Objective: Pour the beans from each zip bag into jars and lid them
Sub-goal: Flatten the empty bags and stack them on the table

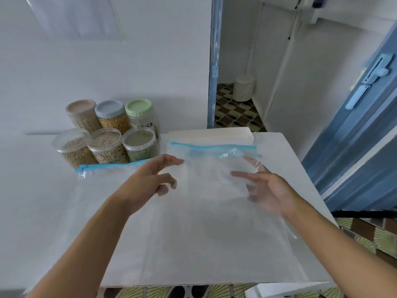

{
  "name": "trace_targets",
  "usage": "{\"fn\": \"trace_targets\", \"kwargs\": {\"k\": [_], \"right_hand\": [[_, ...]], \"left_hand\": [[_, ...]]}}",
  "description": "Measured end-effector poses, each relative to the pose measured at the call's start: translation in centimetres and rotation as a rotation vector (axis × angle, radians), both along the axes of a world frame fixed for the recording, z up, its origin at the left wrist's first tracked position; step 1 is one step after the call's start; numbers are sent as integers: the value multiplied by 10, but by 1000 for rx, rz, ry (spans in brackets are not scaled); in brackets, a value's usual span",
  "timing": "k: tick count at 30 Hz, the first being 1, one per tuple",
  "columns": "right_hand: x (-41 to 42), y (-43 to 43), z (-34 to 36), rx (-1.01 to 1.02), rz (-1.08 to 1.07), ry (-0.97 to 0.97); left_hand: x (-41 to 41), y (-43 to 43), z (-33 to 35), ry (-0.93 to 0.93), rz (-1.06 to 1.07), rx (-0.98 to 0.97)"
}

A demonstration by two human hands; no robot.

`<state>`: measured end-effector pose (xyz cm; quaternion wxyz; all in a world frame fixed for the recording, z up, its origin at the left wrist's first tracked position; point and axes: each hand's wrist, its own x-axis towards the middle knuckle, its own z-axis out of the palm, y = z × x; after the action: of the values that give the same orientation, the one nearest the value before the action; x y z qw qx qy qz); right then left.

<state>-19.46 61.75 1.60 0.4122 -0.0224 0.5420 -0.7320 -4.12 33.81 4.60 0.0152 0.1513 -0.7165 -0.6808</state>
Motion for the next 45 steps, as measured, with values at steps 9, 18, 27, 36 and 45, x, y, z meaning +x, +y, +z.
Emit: {"fn": "trace_targets", "kwargs": {"k": [9,18,27,36,45], "right_hand": [[52,-132,-8,140,183,338],[86,-204,-62,422,156,830],[81,-204,-68,412,13,1002],[39,-53,-30,779,673,950],[35,45,-40,788,831,1099]], "left_hand": [[101,-112,-13,-87,268,-355],[134,-180,-97,-153,448,-839],[114,-135,-85,-20,256,-1112],[41,30,-58,266,-615,-1129],[8,56,-69,50,-697,-1022]]}}
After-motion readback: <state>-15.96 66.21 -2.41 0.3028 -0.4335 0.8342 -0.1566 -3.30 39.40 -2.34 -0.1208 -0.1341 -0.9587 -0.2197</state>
